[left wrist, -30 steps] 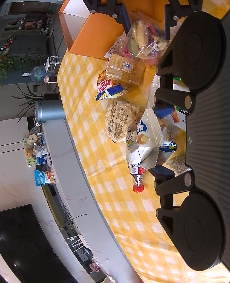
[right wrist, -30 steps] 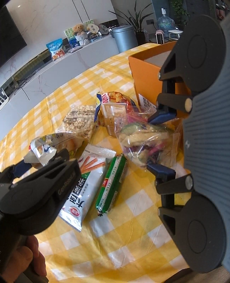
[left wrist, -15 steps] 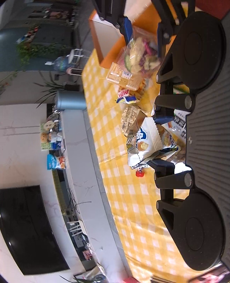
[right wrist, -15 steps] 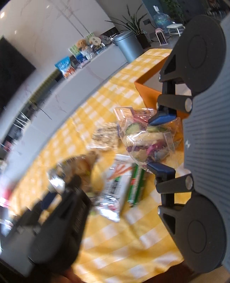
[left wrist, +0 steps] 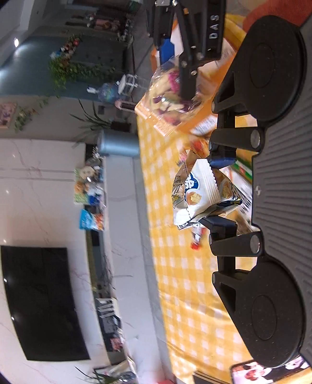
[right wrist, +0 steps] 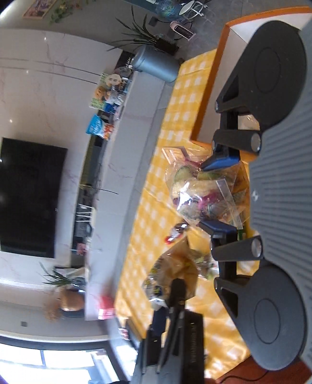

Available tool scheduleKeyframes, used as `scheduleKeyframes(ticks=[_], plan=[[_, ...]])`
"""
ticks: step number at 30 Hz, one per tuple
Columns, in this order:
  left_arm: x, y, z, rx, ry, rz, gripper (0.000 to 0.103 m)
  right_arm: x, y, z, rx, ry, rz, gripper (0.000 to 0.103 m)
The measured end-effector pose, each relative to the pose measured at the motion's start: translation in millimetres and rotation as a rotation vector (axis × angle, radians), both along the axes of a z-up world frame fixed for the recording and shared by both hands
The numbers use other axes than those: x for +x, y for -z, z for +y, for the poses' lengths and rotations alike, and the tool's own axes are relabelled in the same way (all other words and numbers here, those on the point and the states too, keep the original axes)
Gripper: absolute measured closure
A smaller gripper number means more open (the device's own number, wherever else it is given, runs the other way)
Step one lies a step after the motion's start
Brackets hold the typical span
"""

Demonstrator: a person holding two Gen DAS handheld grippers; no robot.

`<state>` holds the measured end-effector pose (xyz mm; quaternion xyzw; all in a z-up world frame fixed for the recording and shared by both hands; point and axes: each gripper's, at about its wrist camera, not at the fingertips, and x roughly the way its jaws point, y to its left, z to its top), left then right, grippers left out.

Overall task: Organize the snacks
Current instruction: 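Carry the dried-fruit bag and white pouch drink over the orange box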

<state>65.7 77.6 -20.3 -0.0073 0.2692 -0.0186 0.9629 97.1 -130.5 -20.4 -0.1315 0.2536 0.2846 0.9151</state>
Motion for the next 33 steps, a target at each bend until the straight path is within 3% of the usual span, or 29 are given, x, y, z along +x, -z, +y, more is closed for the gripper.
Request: scheduleKeyframes(ticks=[4,8,15,27,33], plan=[[1.7,-15.7,-17.0,-0.004,0.067,-0.043,0.058,0.3,-22.6,-24.8,0.071,0.042,-0.036,0.06],[15.5,-27.4,-37.8,0.006,0.167,-0.064,0.058,9.0,-30.8,-58.2,0.131,0.116,0.0,0.06],[59.4,-27.3,-82.7,-0.041,0.364,0.002,0.058,20.8,-25.8,-109.3,0.157,0.265,0.029,0.06],[113.2,26.5,-151.7,0.118,0.544,0.187,0.058,62.4,31.3,-163.8,0.198,0.402,0.224,0.06],[123.1,45.6,-170.1,0.271,0.523,0.245,0.058,71.2,52.8,-172.8,0.196,0.407,0.276,0.06]])
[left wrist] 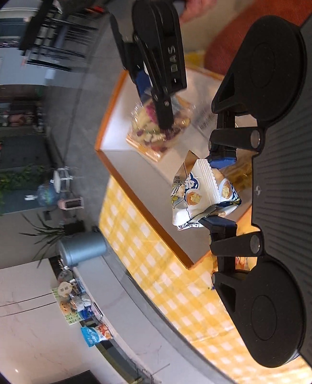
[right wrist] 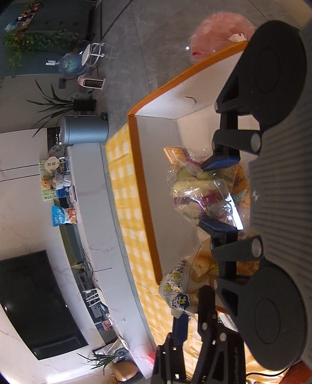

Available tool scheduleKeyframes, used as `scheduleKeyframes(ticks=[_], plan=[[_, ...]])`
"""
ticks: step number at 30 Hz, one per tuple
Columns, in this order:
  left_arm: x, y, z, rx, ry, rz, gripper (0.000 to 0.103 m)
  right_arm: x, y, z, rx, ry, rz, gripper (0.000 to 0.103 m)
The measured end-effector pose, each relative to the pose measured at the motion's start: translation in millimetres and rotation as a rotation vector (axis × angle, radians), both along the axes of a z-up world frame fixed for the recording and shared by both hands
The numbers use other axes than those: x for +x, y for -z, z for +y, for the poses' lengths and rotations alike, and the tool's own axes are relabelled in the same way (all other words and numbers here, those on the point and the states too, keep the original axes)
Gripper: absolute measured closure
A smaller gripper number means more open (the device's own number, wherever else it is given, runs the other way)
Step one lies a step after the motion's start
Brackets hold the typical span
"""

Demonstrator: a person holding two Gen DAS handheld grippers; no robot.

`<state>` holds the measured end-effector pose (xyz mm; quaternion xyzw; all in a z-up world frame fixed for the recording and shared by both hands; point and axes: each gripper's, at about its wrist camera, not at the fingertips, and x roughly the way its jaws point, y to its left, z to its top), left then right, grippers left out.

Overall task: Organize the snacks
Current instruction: 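Carry the dried-fruit bag and white pouch drink over the orange box, then lower both items into the box and open both grippers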

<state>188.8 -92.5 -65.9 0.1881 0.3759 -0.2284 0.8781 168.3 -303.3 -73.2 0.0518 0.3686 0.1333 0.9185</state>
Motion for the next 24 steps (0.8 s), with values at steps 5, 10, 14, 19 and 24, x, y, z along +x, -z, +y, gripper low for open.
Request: scheduleKeyframes(ticks=[5,10,14,19,24], plan=[[13.6,17.0,2.0,-0.001,0.025,0.114,0.058,8.4,12.2,1.3,0.018,-0.017,0.023,0.06],[19.4,17.2,-3.3,0.052,0.008,0.068,0.058,23.3,16.1,-1.3,0.059,-0.012,0.04,0.06],[28.8,18.4,-7.1,0.11,0.015,0.055,0.057,39.6,15.5,0.3,0.121,-0.01,0.069,0.06],[37.7,22.2,-9.4,0.173,0.062,0.065,0.056,66.3,19.0,8.8,0.181,-0.016,0.139,0.06],[53.6,35.4,-6.8,0.196,0.065,0.133,0.055,88.7,31.0,20.1,0.227,0.005,0.234,0.06]])
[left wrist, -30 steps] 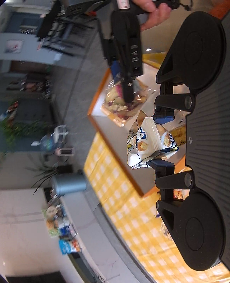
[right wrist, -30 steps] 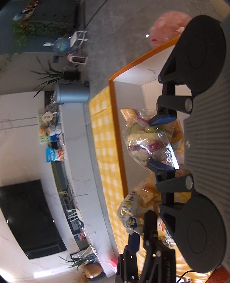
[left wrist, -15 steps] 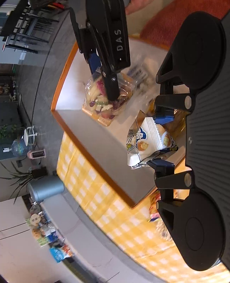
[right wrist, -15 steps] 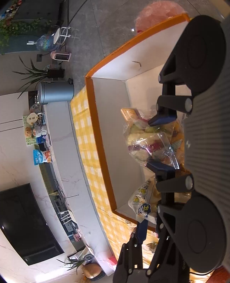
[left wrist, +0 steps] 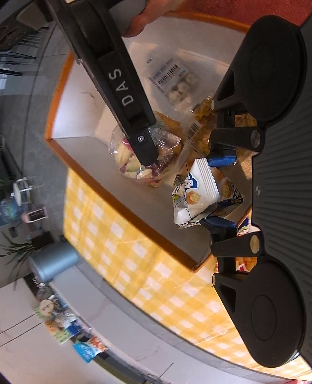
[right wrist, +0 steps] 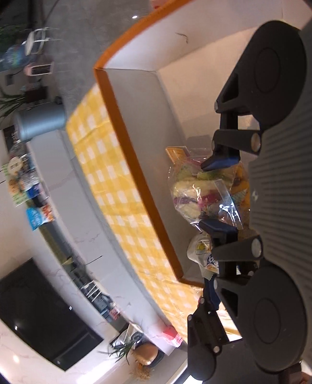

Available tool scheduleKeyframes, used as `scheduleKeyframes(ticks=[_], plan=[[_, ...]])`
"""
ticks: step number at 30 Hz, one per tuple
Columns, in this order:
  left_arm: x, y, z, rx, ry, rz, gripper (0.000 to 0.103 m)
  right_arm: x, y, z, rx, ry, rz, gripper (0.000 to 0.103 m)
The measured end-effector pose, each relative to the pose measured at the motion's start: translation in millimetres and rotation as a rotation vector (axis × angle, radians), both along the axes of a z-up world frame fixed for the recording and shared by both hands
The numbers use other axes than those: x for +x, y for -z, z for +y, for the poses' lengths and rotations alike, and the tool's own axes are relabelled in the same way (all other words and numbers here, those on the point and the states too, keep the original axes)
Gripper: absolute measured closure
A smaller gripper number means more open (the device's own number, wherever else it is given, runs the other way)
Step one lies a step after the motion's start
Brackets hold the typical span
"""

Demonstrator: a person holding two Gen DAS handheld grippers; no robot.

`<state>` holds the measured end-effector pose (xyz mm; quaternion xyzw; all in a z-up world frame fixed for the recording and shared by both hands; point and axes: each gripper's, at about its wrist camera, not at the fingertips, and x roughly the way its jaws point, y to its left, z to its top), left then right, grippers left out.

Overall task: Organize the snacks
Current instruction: 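Lower both items into the box and open both grippers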

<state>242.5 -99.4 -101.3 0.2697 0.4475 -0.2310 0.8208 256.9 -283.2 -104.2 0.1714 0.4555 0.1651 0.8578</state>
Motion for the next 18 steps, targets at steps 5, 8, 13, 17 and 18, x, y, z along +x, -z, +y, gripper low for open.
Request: scheduleKeyframes(ticks=[5,8,13,17,18], plan=[[-4.2,0.2,0.2,0.001,0.032,0.027,0.056,5.8,11.5,8.1,-0.015,-0.012,0.066,0.06],[-9.9,-3.5,1.0,-0.02,0.059,0.073,0.056,1.8,10.6,5.2,-0.013,-0.018,0.089,0.059],[-19.2,-6.0,1.4,-0.031,0.086,0.09,0.056,-11.0,13.6,1.2,-0.016,-0.044,0.111,0.059],[-27.6,-9.1,-4.8,0.024,0.077,-0.021,0.055,-12.5,5.6,1.7,-0.021,-0.045,0.06,0.06],[-29.1,-9.8,-6.6,0.039,0.073,-0.042,0.055,-12.1,2.8,2.6,-0.022,-0.045,0.043,0.06]])
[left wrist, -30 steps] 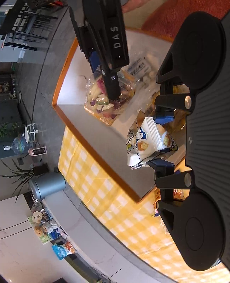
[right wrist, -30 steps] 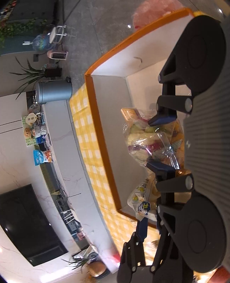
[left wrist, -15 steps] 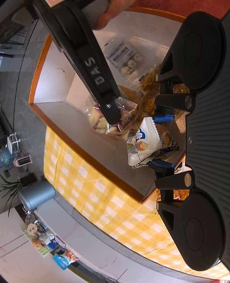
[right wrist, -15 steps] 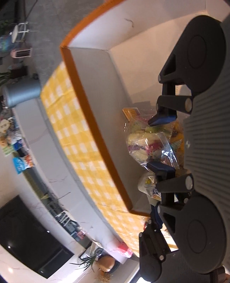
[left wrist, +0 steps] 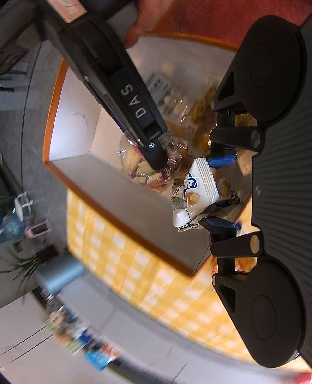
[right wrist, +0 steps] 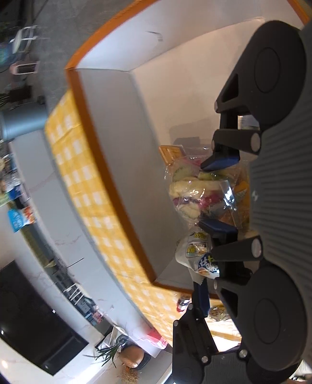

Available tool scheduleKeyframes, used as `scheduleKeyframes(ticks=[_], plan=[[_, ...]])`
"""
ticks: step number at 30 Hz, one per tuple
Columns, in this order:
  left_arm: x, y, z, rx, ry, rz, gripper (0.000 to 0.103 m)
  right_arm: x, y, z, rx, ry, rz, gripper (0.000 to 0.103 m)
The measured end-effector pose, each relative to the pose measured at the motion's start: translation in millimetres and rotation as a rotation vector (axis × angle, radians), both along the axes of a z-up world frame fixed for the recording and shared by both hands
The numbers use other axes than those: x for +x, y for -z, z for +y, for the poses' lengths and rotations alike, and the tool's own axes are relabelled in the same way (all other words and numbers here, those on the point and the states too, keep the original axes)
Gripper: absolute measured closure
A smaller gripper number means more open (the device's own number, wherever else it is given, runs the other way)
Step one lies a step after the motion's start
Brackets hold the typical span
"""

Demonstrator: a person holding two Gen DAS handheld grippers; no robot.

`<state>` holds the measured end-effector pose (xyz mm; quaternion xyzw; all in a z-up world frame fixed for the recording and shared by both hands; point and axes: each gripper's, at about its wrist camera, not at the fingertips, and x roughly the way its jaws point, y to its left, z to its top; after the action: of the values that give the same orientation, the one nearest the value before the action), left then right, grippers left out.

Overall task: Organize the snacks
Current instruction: 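Lower both items into the box and open both grippers, then withdraw both tools from the box toward the table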

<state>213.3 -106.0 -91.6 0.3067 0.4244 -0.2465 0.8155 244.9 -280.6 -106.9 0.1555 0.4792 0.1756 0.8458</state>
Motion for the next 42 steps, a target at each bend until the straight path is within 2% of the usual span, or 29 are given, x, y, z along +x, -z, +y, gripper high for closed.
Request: scheduleKeyframes(ticks=[5,7,11,18,19,21,23,24,26,34,38,42], plan=[[3.5,3.9,-1.0,0.014,-0.003,-0.005,0.052,7.9,-1.4,8.6,-0.039,-0.003,-0.061,0.06],[5.6,6.7,1.5,0.006,-0.019,-0.009,0.047,9.9,4.8,14.0,-0.065,-0.008,-0.052,0.06],[4.1,15.0,-1.5,0.036,0.005,-0.035,0.045,14.6,10.8,18.4,-0.094,-0.01,0.001,0.059],[-10.3,16.3,-6.3,0.079,0.08,-0.082,0.025,15.6,11.3,27.4,-0.151,-0.051,0.053,0.056],[-13.4,14.6,-5.6,0.079,0.09,-0.097,0.021,15.3,10.1,27.4,-0.152,-0.049,0.057,0.055],[-19.8,10.8,-3.9,0.082,0.102,-0.126,0.016,13.6,6.0,27.4,-0.151,-0.04,0.057,0.045],[-26.8,6.5,-2.8,0.091,0.104,-0.145,0.016,10.6,-0.4,26.3,-0.154,-0.037,0.045,0.041],[-31.0,3.9,-2.8,0.097,0.102,-0.158,0.016,8.8,-3.8,26.5,-0.16,-0.036,0.037,0.035],[-38.9,-3.3,-1.0,0.093,0.107,-0.179,0.015,4.6,-11.3,27.6,-0.182,-0.029,0.015,0.031],[-63.4,-33.8,12.8,0.007,0.061,-0.229,0.015,-20.9,-42.5,33.3,-0.218,-0.038,-0.064,0.027],[-77.0,-43.8,27.4,-0.042,0.009,-0.259,0.015,-43.1,-64.6,41.9,-0.274,-0.04,-0.176,0.026],[-89.0,-50.9,48.1,-0.103,-0.096,-0.292,0.015,-69.7,-83.6,49.9,-0.277,-0.032,-0.305,0.022]])
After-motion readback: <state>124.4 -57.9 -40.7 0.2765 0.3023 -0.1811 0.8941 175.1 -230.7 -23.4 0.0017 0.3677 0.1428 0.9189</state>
